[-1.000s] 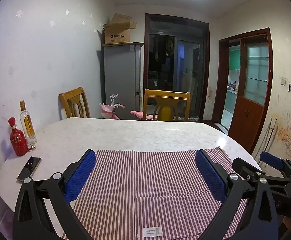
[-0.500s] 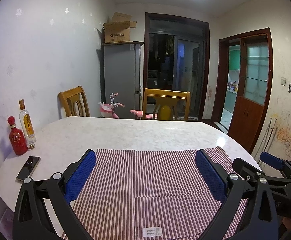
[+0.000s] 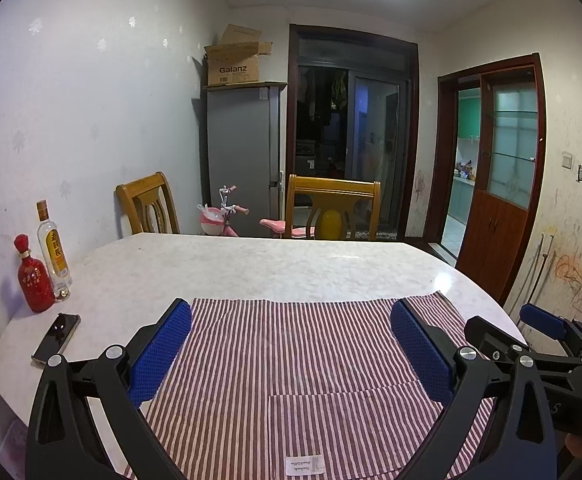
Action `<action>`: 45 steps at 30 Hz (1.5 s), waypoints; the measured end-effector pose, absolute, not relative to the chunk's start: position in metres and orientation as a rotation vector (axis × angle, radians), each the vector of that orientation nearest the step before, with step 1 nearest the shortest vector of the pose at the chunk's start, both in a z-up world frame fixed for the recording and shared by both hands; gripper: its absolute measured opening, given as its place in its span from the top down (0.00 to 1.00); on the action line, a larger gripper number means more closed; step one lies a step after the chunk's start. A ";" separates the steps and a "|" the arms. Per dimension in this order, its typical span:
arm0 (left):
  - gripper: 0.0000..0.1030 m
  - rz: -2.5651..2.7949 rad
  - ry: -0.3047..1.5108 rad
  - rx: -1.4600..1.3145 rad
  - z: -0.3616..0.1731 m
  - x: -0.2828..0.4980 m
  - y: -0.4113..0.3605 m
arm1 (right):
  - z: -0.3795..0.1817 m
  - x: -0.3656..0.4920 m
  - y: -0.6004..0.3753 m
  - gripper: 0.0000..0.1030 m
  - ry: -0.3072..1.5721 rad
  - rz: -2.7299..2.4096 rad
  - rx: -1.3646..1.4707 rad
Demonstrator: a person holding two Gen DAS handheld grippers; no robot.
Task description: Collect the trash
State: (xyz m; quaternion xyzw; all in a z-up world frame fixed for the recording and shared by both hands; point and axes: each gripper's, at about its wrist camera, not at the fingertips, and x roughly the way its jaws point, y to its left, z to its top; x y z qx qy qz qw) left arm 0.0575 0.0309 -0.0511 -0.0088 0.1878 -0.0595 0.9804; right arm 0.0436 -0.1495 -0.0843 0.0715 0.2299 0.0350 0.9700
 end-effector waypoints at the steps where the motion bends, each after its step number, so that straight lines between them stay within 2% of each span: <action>1: 0.06 -0.121 0.378 -0.017 -0.051 0.058 0.031 | -0.084 0.044 -0.150 0.05 0.464 0.070 0.144; 45: 0.06 -0.136 0.352 -0.059 -0.052 0.065 0.042 | -0.083 0.046 -0.152 0.05 0.463 0.046 0.131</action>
